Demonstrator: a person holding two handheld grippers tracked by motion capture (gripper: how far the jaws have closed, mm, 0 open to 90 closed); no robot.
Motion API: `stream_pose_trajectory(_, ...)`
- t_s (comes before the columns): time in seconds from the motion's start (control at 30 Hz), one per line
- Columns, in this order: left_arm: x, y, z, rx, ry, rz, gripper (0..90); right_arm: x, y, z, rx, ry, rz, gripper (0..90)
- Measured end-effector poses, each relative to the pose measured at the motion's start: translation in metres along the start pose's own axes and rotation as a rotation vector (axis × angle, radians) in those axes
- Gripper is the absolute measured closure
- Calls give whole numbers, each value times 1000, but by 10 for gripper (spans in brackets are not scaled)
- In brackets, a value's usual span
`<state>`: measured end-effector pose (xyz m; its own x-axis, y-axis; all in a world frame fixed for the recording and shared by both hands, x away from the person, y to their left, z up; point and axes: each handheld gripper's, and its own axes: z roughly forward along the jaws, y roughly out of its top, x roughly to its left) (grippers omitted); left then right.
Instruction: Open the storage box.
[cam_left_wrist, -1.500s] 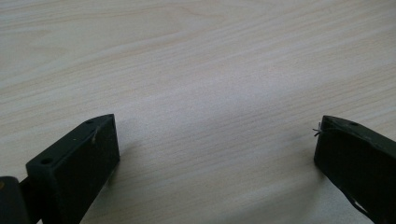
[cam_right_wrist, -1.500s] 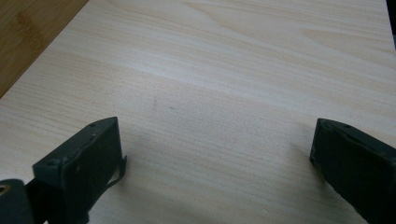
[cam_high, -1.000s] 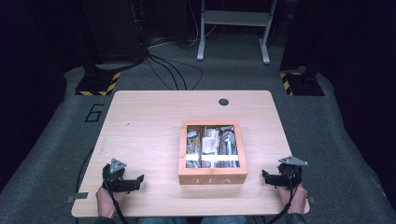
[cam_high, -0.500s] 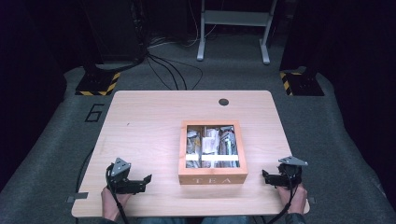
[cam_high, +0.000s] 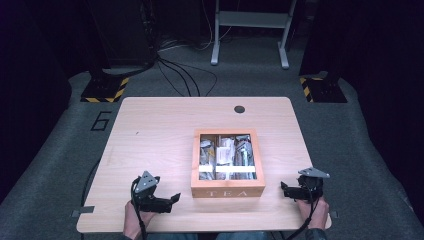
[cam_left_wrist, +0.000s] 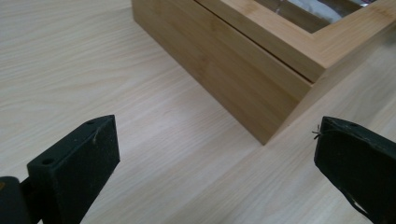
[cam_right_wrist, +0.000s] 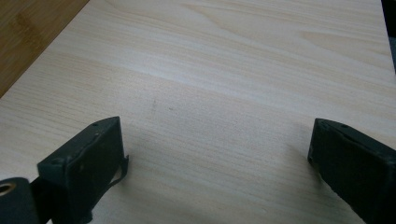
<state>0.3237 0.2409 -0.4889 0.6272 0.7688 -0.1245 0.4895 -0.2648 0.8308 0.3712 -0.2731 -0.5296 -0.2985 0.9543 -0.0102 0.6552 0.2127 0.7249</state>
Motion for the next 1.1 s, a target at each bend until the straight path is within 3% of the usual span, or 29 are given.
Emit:
stream_pose_trajectory(0.17, -13, 3, 12, 11, -32, 33, 13, 0, 0, 0, -2, -2, -3, 30)
stream_pose_trajectory(0.27, -18, 4, 17, 0, -35, 23, 35, 0, 0, 0, -1, -1, -3, 31)
stream_pose_trajectory(0.47, -26, 10, 28, 11, -67, 46, 82, 0, 0, 0, -1, -1, -3, 31)
stream_pose_trajectory(0.83, -32, 14, 36, 0, -86, 50, 182, 0, 0, 0, -1, 0, -2, 31)
stream_pose_trajectory(0.9, -33, 15, 36, 2, -91, 68, 231, 0, 0, 0, -1, -1, -3, 31)
stream_pose_trajectory(1.1, -36, 18, 41, -4, -104, 52, 285, 0, 0, 0, -10, -4, -7, 34)
